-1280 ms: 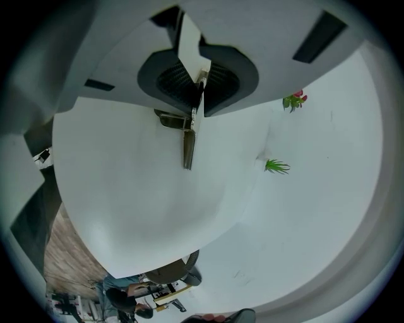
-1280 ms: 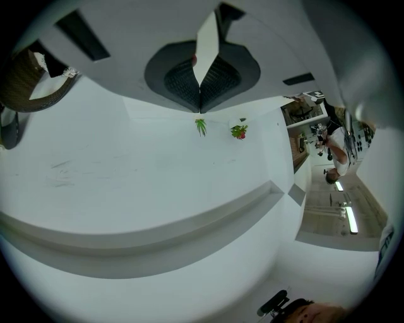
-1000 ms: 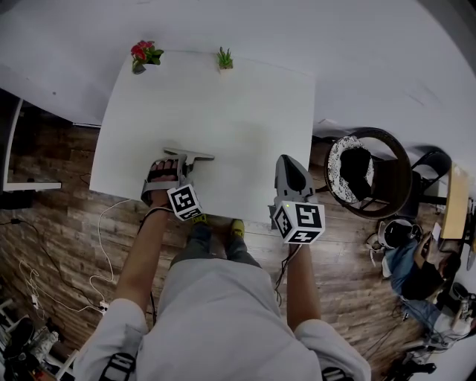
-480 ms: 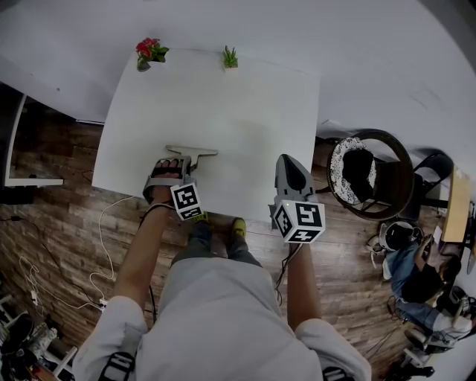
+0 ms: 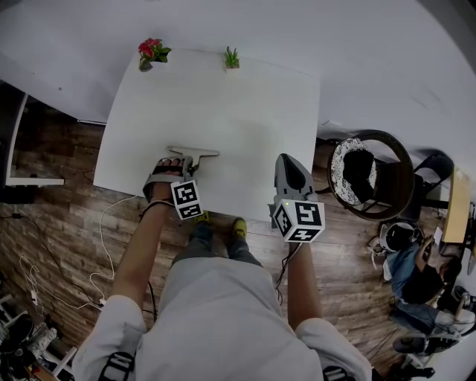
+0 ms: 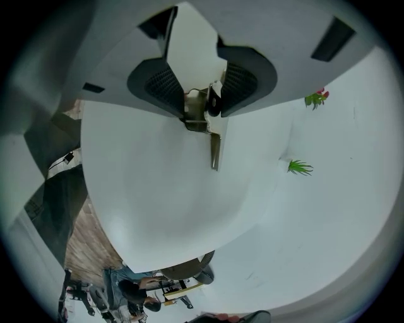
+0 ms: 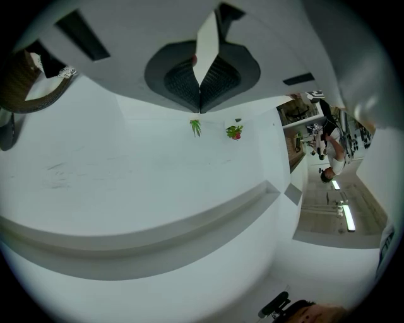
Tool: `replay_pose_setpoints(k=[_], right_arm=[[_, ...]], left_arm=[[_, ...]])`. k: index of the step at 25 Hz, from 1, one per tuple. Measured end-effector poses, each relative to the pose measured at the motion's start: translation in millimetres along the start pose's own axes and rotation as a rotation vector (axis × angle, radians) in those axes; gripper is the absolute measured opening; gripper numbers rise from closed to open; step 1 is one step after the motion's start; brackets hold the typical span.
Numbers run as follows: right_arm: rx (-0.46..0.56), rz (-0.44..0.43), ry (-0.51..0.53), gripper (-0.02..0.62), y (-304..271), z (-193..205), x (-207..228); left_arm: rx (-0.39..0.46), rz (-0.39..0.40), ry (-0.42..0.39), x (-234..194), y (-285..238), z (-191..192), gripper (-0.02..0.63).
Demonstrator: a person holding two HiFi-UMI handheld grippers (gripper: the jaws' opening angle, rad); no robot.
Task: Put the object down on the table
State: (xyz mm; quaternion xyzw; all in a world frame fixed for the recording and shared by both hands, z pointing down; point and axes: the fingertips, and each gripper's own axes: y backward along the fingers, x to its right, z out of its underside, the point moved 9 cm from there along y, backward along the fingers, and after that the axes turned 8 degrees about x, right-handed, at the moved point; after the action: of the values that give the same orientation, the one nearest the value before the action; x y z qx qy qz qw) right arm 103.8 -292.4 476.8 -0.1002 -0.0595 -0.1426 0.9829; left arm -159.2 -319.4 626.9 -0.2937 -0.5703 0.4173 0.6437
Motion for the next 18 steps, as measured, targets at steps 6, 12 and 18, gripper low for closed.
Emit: replay_pose_setpoints(k=[6, 12, 18], right_arm=[[-0.001, 0.002, 0.002, 0.009, 4, 0, -2], [0.009, 0.006, 0.007, 0.009, 7, -5, -3], [0.022, 0.004, 0.003, 0.009, 12, -9, -4]], left_arm=[[0.022, 0.083, 0.059, 0, 1, -1, 0.259], [0.146, 0.082, 0.294, -8, 13, 2, 0.282], [0.304, -0.016, 0.535, -30, 43, 2, 0.263]])
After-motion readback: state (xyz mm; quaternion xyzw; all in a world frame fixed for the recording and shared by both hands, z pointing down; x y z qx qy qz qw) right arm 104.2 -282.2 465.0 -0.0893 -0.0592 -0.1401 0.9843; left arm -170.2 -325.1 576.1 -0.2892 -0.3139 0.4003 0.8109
